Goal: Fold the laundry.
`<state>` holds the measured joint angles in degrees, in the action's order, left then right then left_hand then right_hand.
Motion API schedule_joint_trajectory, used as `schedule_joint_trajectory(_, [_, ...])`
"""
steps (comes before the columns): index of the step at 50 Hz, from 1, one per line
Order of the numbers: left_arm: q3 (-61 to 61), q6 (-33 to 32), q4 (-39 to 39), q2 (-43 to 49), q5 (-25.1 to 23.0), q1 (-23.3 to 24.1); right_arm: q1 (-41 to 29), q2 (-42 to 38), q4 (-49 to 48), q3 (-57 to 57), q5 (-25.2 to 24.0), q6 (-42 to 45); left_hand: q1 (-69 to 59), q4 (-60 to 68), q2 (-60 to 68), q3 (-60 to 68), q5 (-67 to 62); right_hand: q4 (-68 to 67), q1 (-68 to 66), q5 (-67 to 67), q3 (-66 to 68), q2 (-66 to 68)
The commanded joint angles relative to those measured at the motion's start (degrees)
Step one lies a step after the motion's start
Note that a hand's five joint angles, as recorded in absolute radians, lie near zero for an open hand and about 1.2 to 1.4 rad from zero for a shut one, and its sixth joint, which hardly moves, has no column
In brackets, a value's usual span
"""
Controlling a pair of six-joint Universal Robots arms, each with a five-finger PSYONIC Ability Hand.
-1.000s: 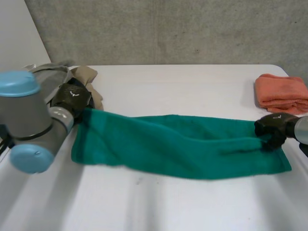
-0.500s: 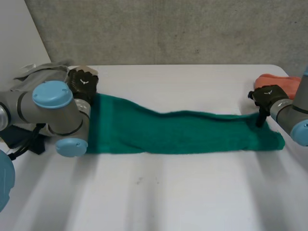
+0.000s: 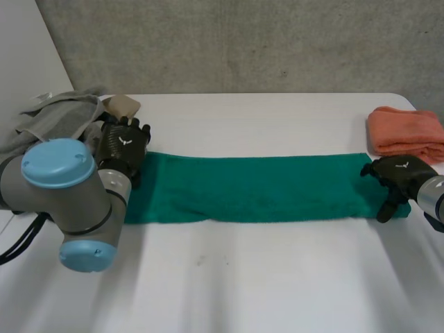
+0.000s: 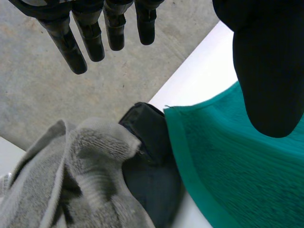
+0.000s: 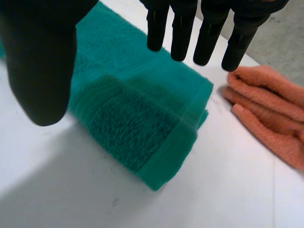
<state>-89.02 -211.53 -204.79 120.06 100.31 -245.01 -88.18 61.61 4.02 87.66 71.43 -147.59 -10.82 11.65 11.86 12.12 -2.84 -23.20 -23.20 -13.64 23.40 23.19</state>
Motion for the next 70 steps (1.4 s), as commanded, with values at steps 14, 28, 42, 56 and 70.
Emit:
schedule_joint_trajectory(14, [-1.68,0.5,0.09,-2.28,-0.03,-0.03,10.38,2.63,-6.22,2.6,6.44,13.8,0.82,-1.65,-1.86,-2.12,2.84,-56.8,-56.8,-56.36,56.6,56.81])
schedule_joint_trajectory(28, [-5.81,0.59,0.09,-7.38,-0.03,-0.12,0.48,5.63,-13.42,-0.29,7.58,28.85,0.82,-1.65,-1.86,-2.12,2.84,-56.8,-56.8,-56.36,56.6,56.81])
schedule_joint_trajectory(42, [-9.85,0.68,0.09,-10.37,-0.03,-0.21,-36.27,-0.87,-27.84,3.48,-6.83,33.59,0.82,-1.65,-1.86,-2.12,2.84,-56.8,-56.8,-56.36,56.6,56.81])
schedule_joint_trajectory(56, [-9.07,0.68,0.0,-10.37,-0.03,3.13,-39.72,0.86,-27.31,6.91,-0.59,26.77,0.82,-1.65,-1.86,-2.12,2.84,13.2,13.2,13.64,-13.4,-13.19])
schedule_joint_trajectory(70, [-0.02,0.5,0.09,-6.34,0.24,13.32,-15.56,12.49,-13.18,16.83,-0.85,-7.12,0.82,-1.65,-1.86,-2.12,2.84,13.2,13.2,13.64,-13.4,-13.19])
